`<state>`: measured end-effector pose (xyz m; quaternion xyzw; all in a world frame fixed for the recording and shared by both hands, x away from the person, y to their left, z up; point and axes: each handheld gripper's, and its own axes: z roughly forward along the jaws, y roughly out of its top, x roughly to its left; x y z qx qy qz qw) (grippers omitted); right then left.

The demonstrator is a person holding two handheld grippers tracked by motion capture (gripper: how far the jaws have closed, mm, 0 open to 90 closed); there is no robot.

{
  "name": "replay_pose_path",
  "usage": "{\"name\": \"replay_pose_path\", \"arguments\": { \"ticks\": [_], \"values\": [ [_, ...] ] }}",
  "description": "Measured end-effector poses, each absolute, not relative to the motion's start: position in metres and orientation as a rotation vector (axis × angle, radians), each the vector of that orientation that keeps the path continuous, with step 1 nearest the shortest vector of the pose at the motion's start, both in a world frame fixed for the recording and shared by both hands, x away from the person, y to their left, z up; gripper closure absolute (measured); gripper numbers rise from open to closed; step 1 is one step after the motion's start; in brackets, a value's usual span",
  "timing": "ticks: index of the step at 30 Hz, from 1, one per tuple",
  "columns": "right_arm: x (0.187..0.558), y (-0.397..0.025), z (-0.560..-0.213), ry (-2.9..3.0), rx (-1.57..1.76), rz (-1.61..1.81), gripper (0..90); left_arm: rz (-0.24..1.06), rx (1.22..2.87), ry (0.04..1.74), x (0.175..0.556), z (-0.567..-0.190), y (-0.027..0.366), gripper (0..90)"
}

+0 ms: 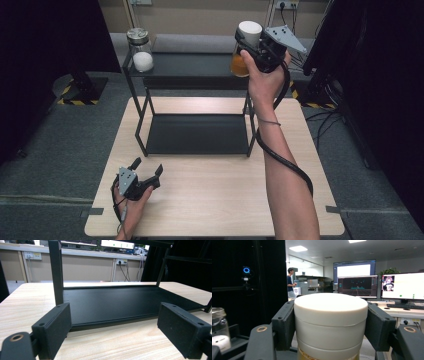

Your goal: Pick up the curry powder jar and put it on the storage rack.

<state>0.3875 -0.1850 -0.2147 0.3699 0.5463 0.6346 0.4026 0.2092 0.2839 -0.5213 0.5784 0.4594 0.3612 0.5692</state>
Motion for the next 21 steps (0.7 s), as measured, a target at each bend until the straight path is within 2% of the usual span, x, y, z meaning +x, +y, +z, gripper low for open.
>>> {"name": "replay_pose_path", "arguments": {
  "ticks": [21],
  "values": [
    [0.406,-0.179,-0.218,1.385,0.954,1.583,34.1,0.843,1.358,1.077,0.209,-0.521,0.285,11.7]
  ]
}}
